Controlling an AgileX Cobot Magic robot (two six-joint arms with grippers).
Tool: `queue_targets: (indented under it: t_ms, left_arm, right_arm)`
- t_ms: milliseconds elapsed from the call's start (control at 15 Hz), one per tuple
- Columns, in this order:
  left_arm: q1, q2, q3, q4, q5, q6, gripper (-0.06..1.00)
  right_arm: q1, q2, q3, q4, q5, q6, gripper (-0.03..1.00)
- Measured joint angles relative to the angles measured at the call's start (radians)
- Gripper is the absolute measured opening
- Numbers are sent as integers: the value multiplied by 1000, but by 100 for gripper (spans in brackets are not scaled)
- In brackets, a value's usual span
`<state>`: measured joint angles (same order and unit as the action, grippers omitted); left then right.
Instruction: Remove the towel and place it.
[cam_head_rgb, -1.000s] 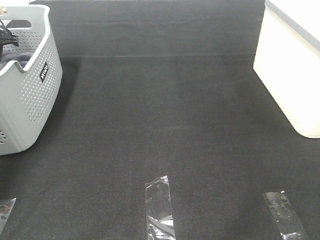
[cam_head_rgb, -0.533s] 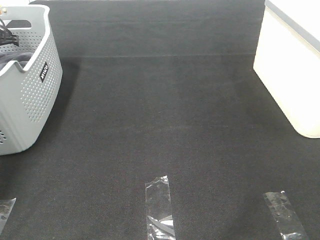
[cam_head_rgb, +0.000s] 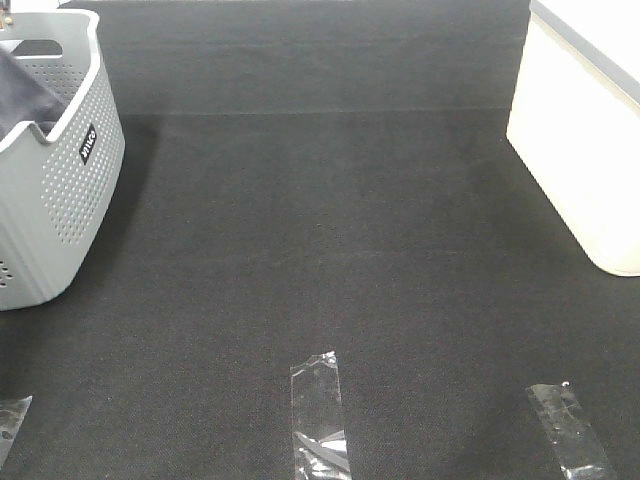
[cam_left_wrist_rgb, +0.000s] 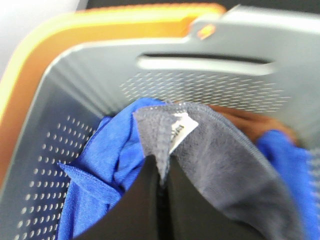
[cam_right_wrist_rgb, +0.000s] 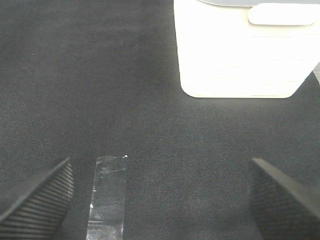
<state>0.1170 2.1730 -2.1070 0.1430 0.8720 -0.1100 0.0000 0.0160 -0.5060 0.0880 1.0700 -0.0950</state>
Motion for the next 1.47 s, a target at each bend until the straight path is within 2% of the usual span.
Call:
queue_targets:
  t_ms: [267, 467, 667, 733, 867, 1133, 1200, 1267, 1467]
  left_arm:
    - [-17, -191, 0, -242, 30, 273, 0]
    - [-70, -335, 0, -360, 29, 415, 0]
    - [-176, -436, 0, -438, 31, 523, 0]
    - [-242, -466, 0, -467, 43, 558, 0]
    - [-306, -485, 0, -497, 77, 586, 0]
    - [-458, -492, 0, -574, 241, 659, 0]
    - [-490, -492, 0, -596, 280, 686, 0]
    - [-540, -492, 0, -627, 332, 732, 0]
    - [-604, -492, 0, -665, 343, 767, 0]
  right_arm:
    - [0, 0, 0, 0, 0, 0, 87]
    - [0, 0, 0, -1, 0, 0, 87]
    - [0, 0, 0, -1, 0, 0, 87]
    - [0, 0, 0, -1, 0, 0, 87]
    - [0, 0, 0, -1, 0, 0, 87]
    - [0, 0, 0, 1, 0, 0, 87]
    - [0, 6, 0, 15, 0, 0, 87]
    - [0, 33, 1, 71, -3, 0, 87]
    - [0, 120, 1, 195, -23, -57, 86]
